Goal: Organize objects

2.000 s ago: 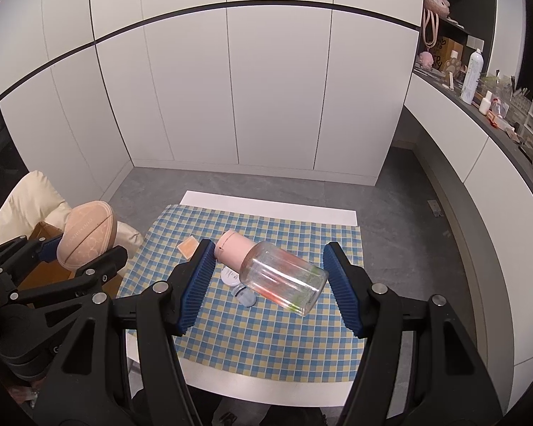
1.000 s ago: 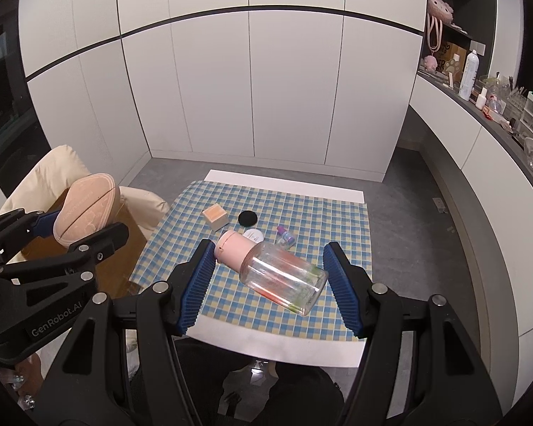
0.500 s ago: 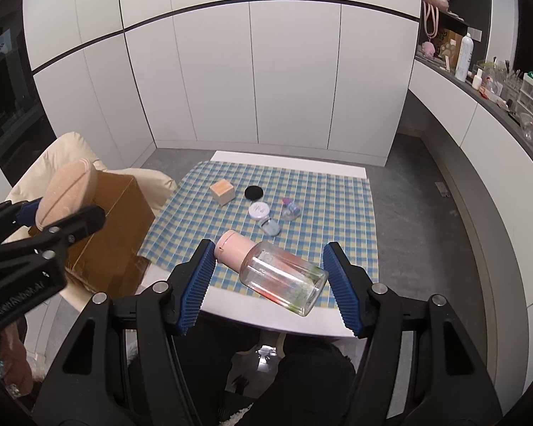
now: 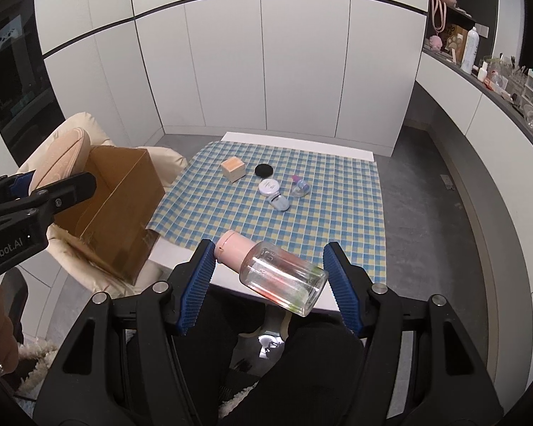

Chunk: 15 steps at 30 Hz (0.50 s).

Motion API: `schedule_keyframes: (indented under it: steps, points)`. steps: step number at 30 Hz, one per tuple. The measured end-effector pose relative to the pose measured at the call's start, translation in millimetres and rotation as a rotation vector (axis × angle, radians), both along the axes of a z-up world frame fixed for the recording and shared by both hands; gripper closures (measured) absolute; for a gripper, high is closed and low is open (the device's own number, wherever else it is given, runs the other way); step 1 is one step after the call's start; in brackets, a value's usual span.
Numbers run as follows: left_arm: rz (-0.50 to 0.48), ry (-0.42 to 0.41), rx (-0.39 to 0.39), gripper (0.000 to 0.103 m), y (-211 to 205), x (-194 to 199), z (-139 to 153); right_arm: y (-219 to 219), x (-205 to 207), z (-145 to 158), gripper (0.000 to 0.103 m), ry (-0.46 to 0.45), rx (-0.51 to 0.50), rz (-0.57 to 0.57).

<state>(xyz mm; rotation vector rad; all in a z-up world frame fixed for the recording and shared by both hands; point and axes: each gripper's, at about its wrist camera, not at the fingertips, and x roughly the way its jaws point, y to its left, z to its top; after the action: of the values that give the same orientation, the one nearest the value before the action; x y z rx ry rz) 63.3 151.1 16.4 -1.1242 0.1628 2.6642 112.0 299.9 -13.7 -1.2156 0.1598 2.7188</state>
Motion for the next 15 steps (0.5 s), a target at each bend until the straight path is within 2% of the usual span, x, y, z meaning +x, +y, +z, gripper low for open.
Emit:
schedule_keyframes:
  steps: [15]
  points:
    - [0.011,-0.047,-0.001,0.048,-21,27,-18,-14,39,-8,0.037,-0.021,-0.007,0.0]
